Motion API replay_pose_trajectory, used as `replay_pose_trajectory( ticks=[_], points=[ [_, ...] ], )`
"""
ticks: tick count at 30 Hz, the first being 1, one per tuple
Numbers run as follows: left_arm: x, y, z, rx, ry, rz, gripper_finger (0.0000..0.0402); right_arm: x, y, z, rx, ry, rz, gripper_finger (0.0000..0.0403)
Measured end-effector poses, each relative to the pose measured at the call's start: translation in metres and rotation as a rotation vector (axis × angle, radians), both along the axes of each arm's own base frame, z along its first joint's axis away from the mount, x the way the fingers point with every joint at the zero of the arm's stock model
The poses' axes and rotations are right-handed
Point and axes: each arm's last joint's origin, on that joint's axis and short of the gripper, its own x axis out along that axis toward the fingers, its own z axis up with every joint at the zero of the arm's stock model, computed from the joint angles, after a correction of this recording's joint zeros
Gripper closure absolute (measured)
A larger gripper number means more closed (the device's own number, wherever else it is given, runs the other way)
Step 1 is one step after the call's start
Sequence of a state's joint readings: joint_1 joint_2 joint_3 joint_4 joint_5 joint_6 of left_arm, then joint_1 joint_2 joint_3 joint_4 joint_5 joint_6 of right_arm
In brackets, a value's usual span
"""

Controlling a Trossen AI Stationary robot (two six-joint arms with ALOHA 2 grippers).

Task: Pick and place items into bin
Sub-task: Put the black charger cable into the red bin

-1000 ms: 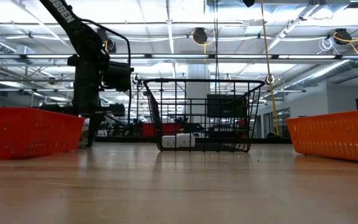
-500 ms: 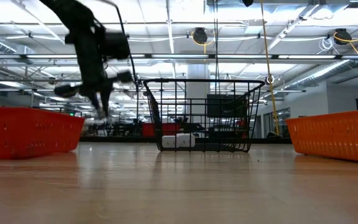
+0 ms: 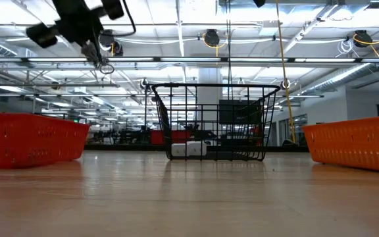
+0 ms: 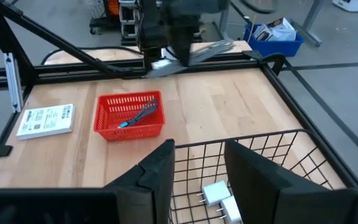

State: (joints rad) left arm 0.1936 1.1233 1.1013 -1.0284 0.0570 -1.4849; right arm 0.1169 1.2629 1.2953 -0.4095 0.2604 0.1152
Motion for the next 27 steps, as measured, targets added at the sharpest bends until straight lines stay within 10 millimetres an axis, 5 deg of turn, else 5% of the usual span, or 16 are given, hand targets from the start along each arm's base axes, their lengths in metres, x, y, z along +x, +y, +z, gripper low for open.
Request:
replay_pose_trajectory(
  ticks=[12,27],
  points=[
    [0.001,-0.074,-0.018,-0.056,0.214,-0.026,0.0371,0.001,-0.001,0.002,-0.029,-0.012,0.012,0.0271],
    [0.027,-0.105,-0.077,-0.099,0.426,-0.155,0.0375,0.001,0.000,0.003,-0.040,-0.024,0.021,0.0271]
  ],
)
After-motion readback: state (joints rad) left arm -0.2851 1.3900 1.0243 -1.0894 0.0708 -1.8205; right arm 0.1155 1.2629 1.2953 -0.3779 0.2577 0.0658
